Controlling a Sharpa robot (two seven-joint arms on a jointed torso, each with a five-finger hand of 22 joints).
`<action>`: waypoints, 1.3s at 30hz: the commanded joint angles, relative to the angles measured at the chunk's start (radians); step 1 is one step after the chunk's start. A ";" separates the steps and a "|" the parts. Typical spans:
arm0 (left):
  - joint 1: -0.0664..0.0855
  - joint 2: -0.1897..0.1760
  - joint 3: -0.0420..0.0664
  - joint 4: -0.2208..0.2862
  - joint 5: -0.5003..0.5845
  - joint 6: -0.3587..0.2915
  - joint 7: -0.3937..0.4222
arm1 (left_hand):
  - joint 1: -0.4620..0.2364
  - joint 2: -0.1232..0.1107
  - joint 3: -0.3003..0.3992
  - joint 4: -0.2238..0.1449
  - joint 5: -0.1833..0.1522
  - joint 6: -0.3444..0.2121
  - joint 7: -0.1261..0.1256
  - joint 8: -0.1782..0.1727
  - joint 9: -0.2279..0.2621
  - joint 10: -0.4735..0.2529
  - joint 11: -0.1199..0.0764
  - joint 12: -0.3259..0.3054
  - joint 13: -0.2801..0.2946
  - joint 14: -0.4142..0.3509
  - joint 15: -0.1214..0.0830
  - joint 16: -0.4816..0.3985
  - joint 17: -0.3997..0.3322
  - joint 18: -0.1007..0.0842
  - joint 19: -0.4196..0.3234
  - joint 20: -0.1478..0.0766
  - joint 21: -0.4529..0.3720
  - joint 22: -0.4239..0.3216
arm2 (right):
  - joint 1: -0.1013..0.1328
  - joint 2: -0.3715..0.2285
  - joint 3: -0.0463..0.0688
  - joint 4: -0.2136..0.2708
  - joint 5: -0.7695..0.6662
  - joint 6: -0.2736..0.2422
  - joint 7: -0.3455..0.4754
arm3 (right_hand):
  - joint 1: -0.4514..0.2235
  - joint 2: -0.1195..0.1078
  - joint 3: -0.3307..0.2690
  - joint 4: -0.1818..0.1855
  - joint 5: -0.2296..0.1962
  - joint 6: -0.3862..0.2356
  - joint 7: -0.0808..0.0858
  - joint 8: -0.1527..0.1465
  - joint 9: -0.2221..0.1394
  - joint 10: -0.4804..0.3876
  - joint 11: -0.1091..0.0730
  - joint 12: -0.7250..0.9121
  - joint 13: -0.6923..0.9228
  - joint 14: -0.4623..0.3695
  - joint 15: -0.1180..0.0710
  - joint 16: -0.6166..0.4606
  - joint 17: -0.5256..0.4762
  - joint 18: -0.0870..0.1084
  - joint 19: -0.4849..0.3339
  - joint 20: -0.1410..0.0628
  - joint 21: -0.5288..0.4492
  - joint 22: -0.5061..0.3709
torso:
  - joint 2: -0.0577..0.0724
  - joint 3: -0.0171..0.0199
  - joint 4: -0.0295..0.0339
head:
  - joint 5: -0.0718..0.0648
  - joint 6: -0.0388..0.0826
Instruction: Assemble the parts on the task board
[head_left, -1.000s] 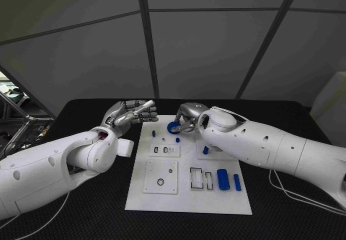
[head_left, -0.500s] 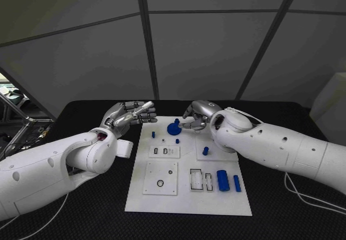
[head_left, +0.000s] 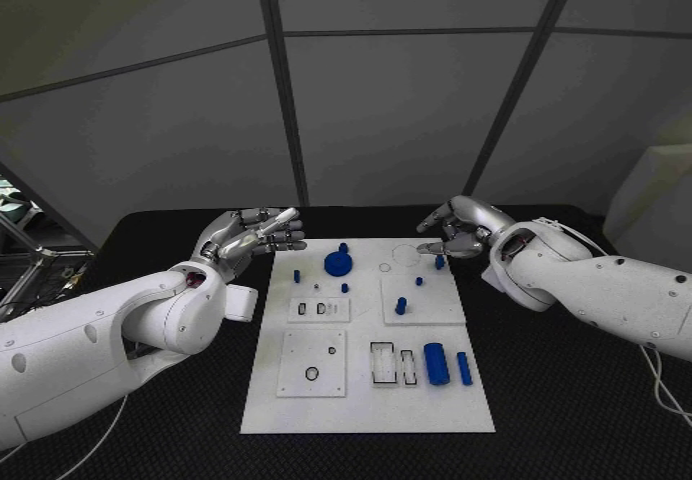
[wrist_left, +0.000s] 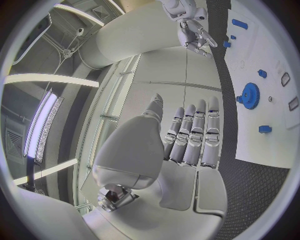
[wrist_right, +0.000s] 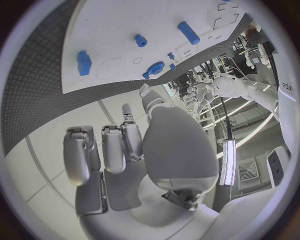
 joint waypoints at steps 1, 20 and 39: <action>0.001 0.002 0.001 -0.003 -0.004 0.009 0.008 | 0.002 0.007 -0.003 -0.005 0.000 -0.002 0.013 -0.005 -0.002 0.000 0.007 -0.004 -0.002 0.003 0.007 -0.007 0.001 -0.006 -0.005 0.002 -0.005 -0.001 | 0.002 -0.010 0.000 -0.022 0.100 0.013 0.116 | 0.025 -0.001 0.002 -0.022 0.003 0.005 -0.004 0.003 -0.001 -0.003 -0.008 -0.004 0.043 0.053 -0.006 -0.004 0.025 -0.014 0.104 -0.003 0.001 0.259 | -0.001 0.0064 -0.0128 | -0.001 0.002; -0.002 0.016 0.001 -0.021 -0.004 0.012 0.008 | 0.003 0.008 -0.003 -0.006 0.000 -0.002 0.013 -0.005 -0.002 0.000 0.007 -0.004 -0.002 0.003 0.007 -0.007 0.001 -0.006 -0.005 0.002 -0.005 -0.001 | -0.022 0.012 0.000 -0.152 0.151 0.110 0.141 | 0.037 -0.006 -0.005 -0.053 0.009 -0.032 0.008 -0.002 -0.005 -0.008 0.004 -0.015 0.035 0.052 0.000 -0.010 0.019 -0.011 0.096 -0.003 -0.005 0.246 | -0.001 0.0055 -0.0114 | -0.010 -0.004; -0.002 0.019 0.001 -0.027 -0.004 0.013 0.007 | 0.003 0.008 -0.003 -0.006 0.000 -0.002 0.013 -0.005 -0.002 0.000 0.007 -0.004 -0.002 0.003 0.007 -0.007 0.001 -0.006 -0.005 0.002 -0.005 -0.001 | -0.031 0.033 0.000 -0.198 0.144 0.160 0.132 | 0.034 0.003 -0.004 -0.054 0.012 -0.031 0.010 0.001 -0.003 -0.007 0.007 -0.011 0.039 0.053 0.003 -0.007 0.024 -0.012 0.099 0.000 -0.003 0.251 | -0.001 0.0059 -0.0117 | -0.008 -0.010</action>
